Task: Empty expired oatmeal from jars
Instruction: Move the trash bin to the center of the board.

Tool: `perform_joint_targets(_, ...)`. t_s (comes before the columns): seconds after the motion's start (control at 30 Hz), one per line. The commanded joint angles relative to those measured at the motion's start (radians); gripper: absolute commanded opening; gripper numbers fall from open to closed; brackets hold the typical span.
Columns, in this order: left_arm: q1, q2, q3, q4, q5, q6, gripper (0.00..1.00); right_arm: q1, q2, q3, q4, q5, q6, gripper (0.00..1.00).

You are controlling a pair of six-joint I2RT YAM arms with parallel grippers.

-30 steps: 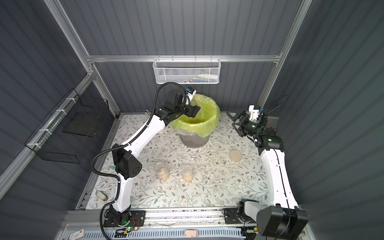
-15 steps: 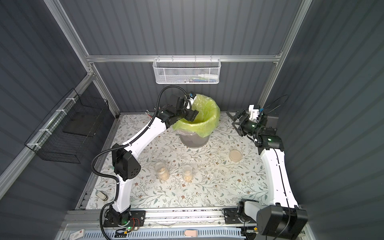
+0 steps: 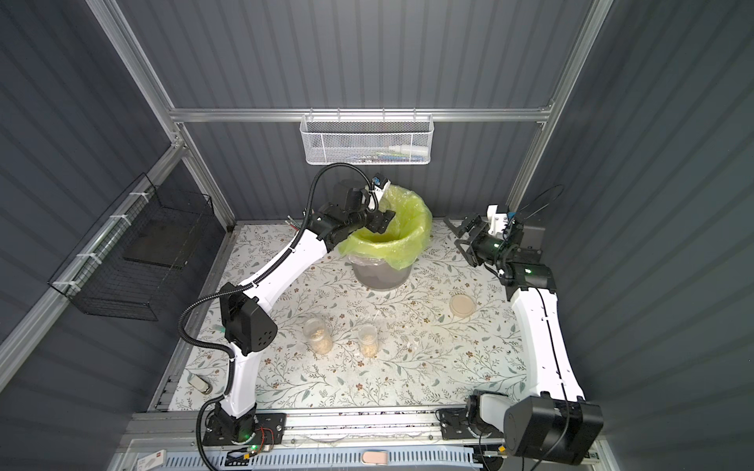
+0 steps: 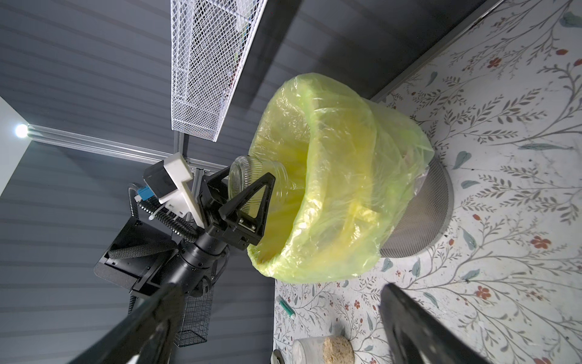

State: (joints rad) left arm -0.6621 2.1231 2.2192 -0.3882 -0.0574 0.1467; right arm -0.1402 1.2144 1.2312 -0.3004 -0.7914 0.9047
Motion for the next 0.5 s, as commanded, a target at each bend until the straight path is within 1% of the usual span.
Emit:
perform_joint_targets(0.0,0.02,0.0,0.024,0.057,0.139,-0.074,0.41,0.008,-0.005,0.025,0.026,-0.014,-0.018,0.99)
perform_joint_targets(0.03,-0.008,0.006,0.043,0.033,0.068,-0.011,0.42,0.01,-0.001,0.031,0.028,-0.014,-0.017,0.99)
perform_joint_targets(0.07,-0.02,0.013,0.062,0.01,-0.012,0.017,0.4,0.01,0.006,0.039,0.021,-0.018,-0.019,0.99)
perform_joint_targets(0.1,0.009,0.0,0.044,0.027,0.01,-0.066,0.37,0.01,0.011,0.048,0.015,-0.024,-0.021,0.99)
perform_joint_targets(0.13,0.041,-0.018,-0.01,0.095,0.146,-0.147,0.39,0.013,0.011,0.05,0.015,-0.025,-0.025,0.99)
perform_joint_targets(0.17,0.04,-0.027,-0.039,0.132,0.214,-0.16,0.42,0.017,0.012,0.05,0.015,-0.018,-0.03,0.99)
perform_joint_targets(0.2,0.02,-0.015,-0.002,0.077,0.157,-0.098,0.41,0.018,0.018,0.055,0.012,-0.015,-0.034,0.99)
perform_joint_targets(0.23,0.02,-0.01,0.021,0.038,0.08,-0.086,0.37,0.019,0.024,0.06,0.005,-0.019,-0.036,0.99)
perform_joint_targets(0.27,0.055,-0.024,-0.009,0.061,0.091,-0.159,0.35,0.019,0.027,0.065,-0.003,-0.024,-0.04,0.99)
perform_joint_targets(0.3,0.084,-0.044,-0.071,0.139,0.204,-0.208,0.39,0.021,0.024,0.06,0.001,-0.023,-0.041,0.99)
perform_joint_targets(0.33,0.078,-0.045,-0.067,0.126,0.191,-0.174,0.42,0.023,0.021,0.054,0.008,-0.018,-0.039,0.99)
perform_joint_targets(0.37,0.055,-0.026,-0.006,0.044,0.107,-0.108,0.4,0.026,0.021,0.053,0.01,-0.015,-0.039,0.99)
perform_joint_targets(0.4,0.054,-0.011,0.044,-0.019,0.062,-0.092,0.36,0.025,0.024,0.055,0.007,-0.019,-0.039,0.99)
perform_joint_targets(0.43,0.069,-0.019,0.031,-0.015,0.089,-0.128,0.36,0.025,0.024,0.056,0.005,-0.022,-0.039,0.99)
perform_joint_targets(0.47,0.082,-0.042,-0.038,0.057,0.16,-0.175,0.41,0.027,0.02,0.052,0.009,-0.019,-0.041,0.99)
